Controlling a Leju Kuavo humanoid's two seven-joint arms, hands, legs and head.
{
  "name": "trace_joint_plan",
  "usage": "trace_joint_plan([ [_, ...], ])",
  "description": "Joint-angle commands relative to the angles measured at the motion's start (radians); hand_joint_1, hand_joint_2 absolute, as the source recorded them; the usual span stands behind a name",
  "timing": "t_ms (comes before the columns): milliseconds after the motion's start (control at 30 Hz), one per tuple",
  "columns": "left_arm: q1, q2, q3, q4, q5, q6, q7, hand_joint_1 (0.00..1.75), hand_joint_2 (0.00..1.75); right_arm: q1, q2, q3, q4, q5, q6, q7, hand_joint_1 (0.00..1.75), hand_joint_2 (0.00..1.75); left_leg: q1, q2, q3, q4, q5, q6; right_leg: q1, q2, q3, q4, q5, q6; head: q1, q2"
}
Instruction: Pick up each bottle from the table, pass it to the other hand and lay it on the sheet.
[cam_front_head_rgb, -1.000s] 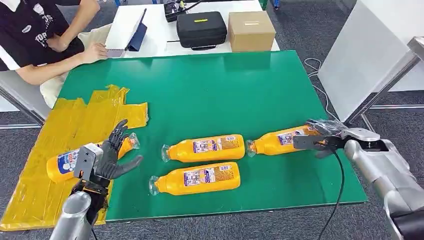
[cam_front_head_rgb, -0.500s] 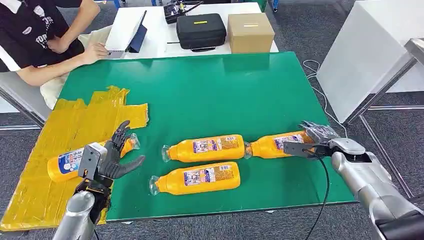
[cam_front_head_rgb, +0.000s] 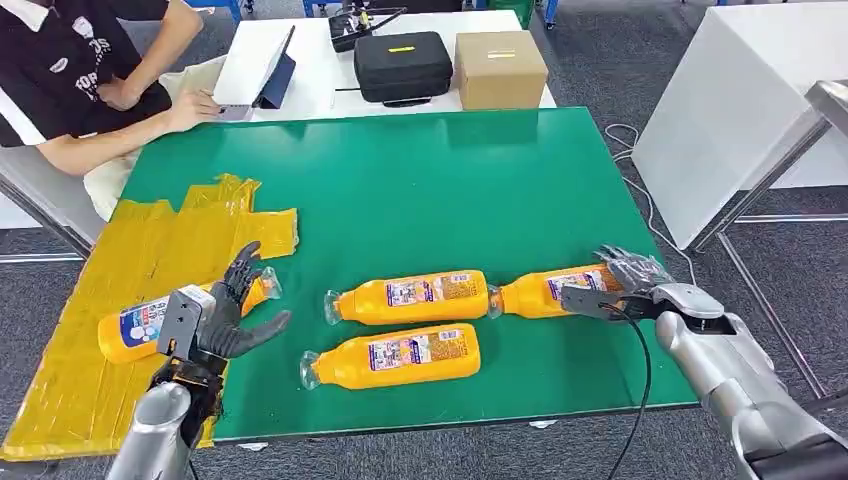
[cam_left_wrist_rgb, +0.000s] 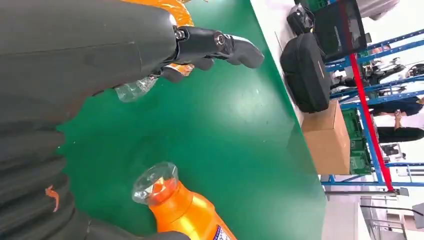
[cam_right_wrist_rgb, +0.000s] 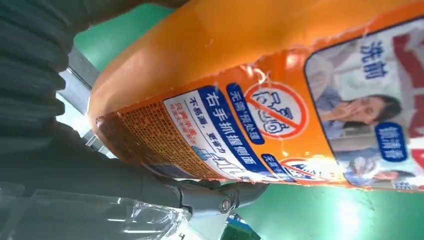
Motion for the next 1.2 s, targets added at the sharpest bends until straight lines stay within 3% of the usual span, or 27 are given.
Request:
trace_joint_plan([
  [33, -0.013, -0.013, 0.026, 0.049, -0.008, 0.0, 0.007, 0.0, 1.75, 0.13, 0.057, -0.062, -0.035, 0.055, 0.004, 0.034, 1.66, 1.75, 0.002, -0.002, 0.002, -0.002, 0.0, -0.002, 0.002, -0.003, 0.004, -0.004, 0.0, 0.0, 0.0, 0.0],
  [67, -0.013, -0.013, 0.026, 0.049, -0.008, 0.0, 0.007, 0.0, 1.75, 0.13, 0.057, -0.062, -0.035, 0.055, 0.004, 0.034, 1.75, 1.75, 0.003, -0.003, 0.002, -0.004, 0.001, -0.003, 0.003, -0.005, 0.005, -0.007, 0.001, 0.0, 0.0, 0.0],
  [700, 0.017, -0.013, 0.04, 0.022, -0.016, 0.005, 0.027, 0.0, 1.75, 0.121, 0.11, -0.179, -0.053, 0.131, -0.043, 0.075, 1.75, 1.75, 0.002, 0.001, 0.005, -0.001, -0.002, 0.0, 0.002, 0.0, 0.005, -0.003, 0.001, 0.0, 0.0, 0.0],
  [900, 0.041, -0.019, 0.06, -0.015, -0.02, 0.007, 0.048, 0.0, 1.75, 0.142, 0.144, -0.34, -0.315, 0.107, -0.087, 0.204, 1.75, 1.75, 0.0, 0.004, 0.001, 0.0, -0.002, 0.0, 0.001, 0.003, 0.001, 0.0, 0.001, 0.0, 0.0, 0.0],
  [1067, 0.038, -0.02, 0.059, -0.015, -0.02, 0.006, 0.05, 0.0, 1.75, 0.145, 0.141, -0.343, -0.323, 0.106, -0.08, 0.207, 1.75, 1.75, -0.001, 0.002, -0.004, 0.001, -0.001, 0.0, 0.0, 0.0, -0.002, 0.0, 0.0, 0.0, -0.001, 0.0],
  [1133, 0.033, -0.021, 0.061, -0.009, -0.021, 0.008, 0.053, 0.0, 1.75, 0.136, 0.148, -0.361, -0.329, 0.135, -0.127, 0.237, 1.75, 1.75, 0.0, 0.001, -0.004, 0.0, -0.001, 0.001, 0.0, 0.0, -0.002, -0.002, -0.001, 0.0, 0.0, 0.0],
  [1200, 0.028, -0.023, 0.065, -0.009, -0.023, 0.012, 0.06, 0.0, 1.75, 0.154, 0.164, -0.399, -0.424, 0.16, -0.147, 0.283, 1.75, 1.75, -0.001, 0.002, -0.004, 0.0, -0.001, 0.001, 0.0, 0.0, -0.002, -0.001, -0.001, 0.0, 0.0, 0.0],
])
